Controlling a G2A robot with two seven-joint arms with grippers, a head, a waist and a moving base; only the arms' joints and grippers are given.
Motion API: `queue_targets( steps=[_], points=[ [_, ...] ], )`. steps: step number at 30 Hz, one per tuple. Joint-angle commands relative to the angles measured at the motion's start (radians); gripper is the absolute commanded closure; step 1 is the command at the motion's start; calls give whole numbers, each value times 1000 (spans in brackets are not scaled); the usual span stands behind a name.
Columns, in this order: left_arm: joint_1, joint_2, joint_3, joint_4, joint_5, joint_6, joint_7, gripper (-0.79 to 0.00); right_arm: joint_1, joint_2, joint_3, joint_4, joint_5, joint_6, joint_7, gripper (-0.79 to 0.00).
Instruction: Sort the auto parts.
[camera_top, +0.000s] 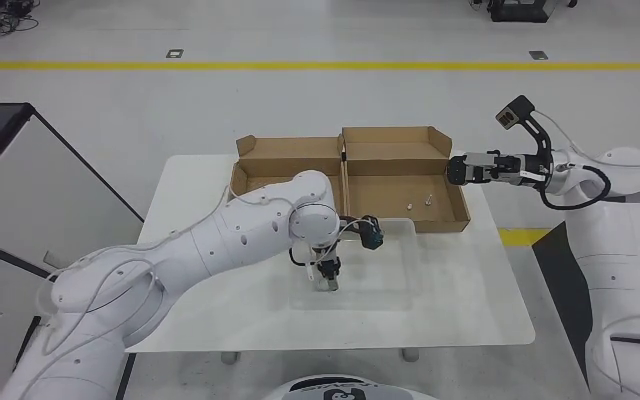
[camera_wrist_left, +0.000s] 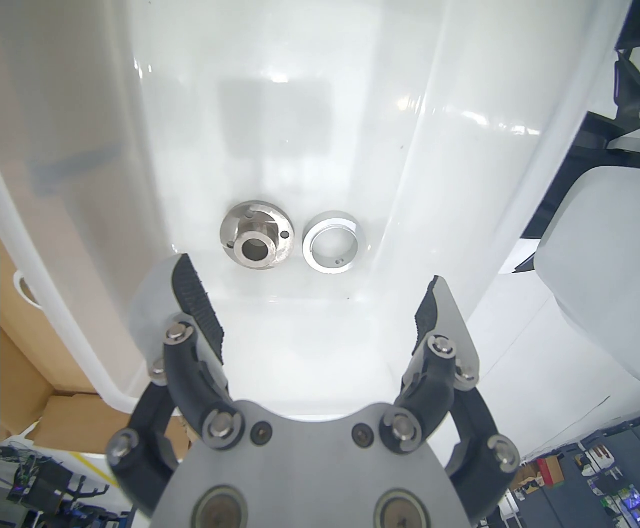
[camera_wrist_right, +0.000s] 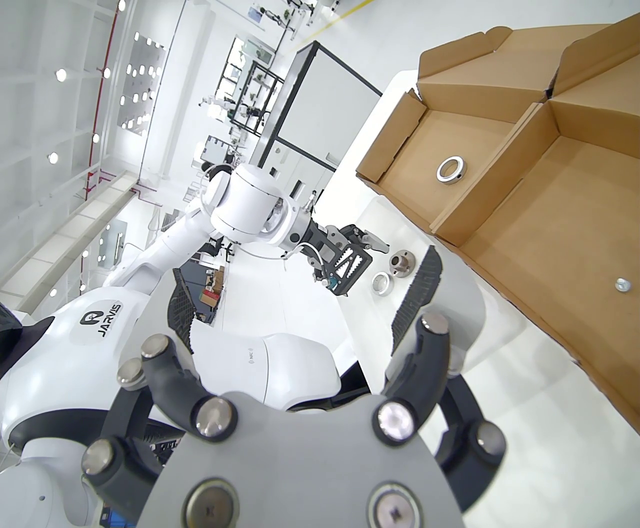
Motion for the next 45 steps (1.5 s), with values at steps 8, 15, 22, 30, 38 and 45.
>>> queue_targets(
  steps=[8, 15, 22, 30, 38, 45],
  points=[
    [23, 0, -3, 5, 26, 5, 24, -785, 0, 0, 0, 0, 0, 0, 0, -785],
    [20, -8, -9, 26, 63, -7, 18, -785, 0, 0, 0, 0, 0, 0, 0, -785],
    [24, -15, -12, 55, 64, -18, 18, -388, 0, 0, 0, 0, 0, 0, 0, -785],
    [25, -22, -10, 62, 76, -20, 21, -332, 0, 0, 0, 0, 0, 0, 0, -785],
    [32, -31, -6, 83, 95, -36, 37, -314, 0, 0, 0, 0, 0, 0, 0, -785],
    [41, -47, -2, 117, 116, -48, 49, -311, 0, 0, 0, 0, 0, 0, 0, -785]
  ],
)
